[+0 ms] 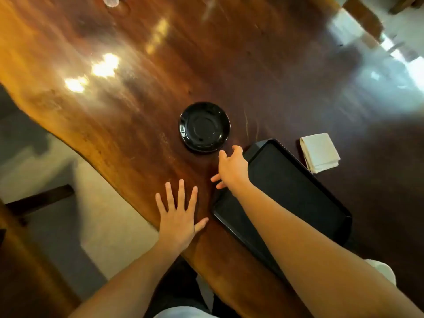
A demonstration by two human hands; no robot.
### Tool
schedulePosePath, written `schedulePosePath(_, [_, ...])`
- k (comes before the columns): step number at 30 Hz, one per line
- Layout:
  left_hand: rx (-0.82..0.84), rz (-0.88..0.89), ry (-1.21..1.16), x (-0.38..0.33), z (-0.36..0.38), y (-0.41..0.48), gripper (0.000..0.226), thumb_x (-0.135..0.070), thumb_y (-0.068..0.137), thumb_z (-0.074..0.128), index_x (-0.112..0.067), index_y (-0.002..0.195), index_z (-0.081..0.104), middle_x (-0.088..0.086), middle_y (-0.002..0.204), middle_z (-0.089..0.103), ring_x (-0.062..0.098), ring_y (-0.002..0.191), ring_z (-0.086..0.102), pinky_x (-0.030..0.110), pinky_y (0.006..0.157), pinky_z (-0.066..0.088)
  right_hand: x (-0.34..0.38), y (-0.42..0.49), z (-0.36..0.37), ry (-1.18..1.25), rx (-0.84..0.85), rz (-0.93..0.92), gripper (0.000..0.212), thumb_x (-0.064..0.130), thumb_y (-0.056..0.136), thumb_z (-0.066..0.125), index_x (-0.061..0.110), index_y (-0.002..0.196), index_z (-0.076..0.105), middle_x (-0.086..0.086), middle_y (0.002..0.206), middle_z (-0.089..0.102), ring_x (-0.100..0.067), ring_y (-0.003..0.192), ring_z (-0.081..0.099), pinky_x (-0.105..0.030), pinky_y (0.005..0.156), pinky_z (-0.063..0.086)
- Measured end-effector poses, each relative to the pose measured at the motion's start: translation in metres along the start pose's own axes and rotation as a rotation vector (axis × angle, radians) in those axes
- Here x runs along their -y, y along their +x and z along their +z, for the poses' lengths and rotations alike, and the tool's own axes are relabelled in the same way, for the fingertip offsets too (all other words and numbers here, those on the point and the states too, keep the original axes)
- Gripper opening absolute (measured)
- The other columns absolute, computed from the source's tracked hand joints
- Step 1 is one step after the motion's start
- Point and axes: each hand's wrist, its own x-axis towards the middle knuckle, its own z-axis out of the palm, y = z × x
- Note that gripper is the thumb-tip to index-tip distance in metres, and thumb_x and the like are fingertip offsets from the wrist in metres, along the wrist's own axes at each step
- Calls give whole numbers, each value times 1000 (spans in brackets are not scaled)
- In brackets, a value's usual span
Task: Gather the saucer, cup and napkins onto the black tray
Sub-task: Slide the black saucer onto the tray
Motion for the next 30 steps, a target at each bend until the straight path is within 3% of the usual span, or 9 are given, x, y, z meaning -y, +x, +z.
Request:
schedulePosePath(3, [-3,-2,-12,1,0,1,102,-84,79,38,-24,158,14,18,167,7,48,151,-5,67,117,-7,8,21,5,80,-8,60,52,31,107,42,20,153,21,0,87,57,-22,62,74,-30,48,59])
schedulePosePath(7, [-15,13,-11,2,5,2,102,-84,78,36,-24,157,12,17,166,6,46,151,-8,65,117,-7,16,45,13,257,18,156,46,22,106,45,19,148,28,-15,120,62,-16,54,70,-21,39,49])
schedulePosePath(13, [17,10,16,3,8,2,101,-86,78,24,-25,158,9,18,167,6,47,151,-10,65,116,-10,13,55,13,315,35,210,35,-2,99,41,13,131,43,-8,81,55,-10,55,47,-18,37,35])
schedulePosePath(17, [21,8,31,3,9,3,101,-88,79,13,-26,158,2,15,167,-3,44,150,-16,64,116,-13,6,39,-3,405,78,219,29,-2,100,41,22,117,37,-7,82,51,-9,56,44,-16,37,32])
schedulePosePath(19, [35,-8,41,3,11,3,102,-89,78,10,-28,157,-5,12,165,-15,42,149,-24,64,116,-16,-7,29,-14,414,83,211,26,-3,100,41,19,114,42,-6,81,49,-9,53,42,-16,33,30])
schedulePosePath(22, [58,-26,26,2,8,5,102,-91,77,10,-29,154,-14,10,161,-27,40,145,-35,64,114,-20,-29,16,-37,460,75,190,24,-5,98,40,18,94,42,-5,78,45,-9,51,39,-17,33,27])
schedulePosePath(25, [120,-37,7,-1,1,6,100,-90,76,9,-31,146,-32,7,152,-45,40,138,-44,65,113,-21,-53,5,-63,517,46,182,24,-7,98,41,18,96,42,-5,79,45,-9,50,37,-18,36,25])
schedulePosePath(30, [142,-71,16,-10,-9,3,101,-88,74,7,-31,150,-29,9,159,-37,42,142,-38,65,115,-17,-90,-14,-101,630,-24,214,28,-7,98,41,19,105,46,-8,88,47,-9,50,35,-17,35,24])
